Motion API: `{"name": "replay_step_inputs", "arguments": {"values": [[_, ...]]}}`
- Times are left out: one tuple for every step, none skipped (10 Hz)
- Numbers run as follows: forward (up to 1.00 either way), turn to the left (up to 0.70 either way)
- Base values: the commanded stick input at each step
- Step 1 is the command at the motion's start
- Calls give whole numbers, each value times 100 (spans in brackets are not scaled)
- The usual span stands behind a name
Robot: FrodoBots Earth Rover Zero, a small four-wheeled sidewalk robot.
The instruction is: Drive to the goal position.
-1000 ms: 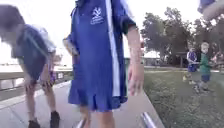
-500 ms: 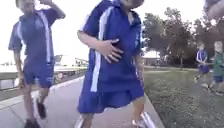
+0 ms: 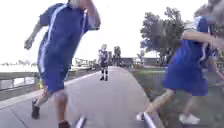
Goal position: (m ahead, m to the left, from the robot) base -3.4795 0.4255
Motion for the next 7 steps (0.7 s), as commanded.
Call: {"name": "replay_step_inputs", "arguments": {"values": [[0,43],[18,45],[47,47],[34,34],[16,16],[9,0],[75,3]]}}
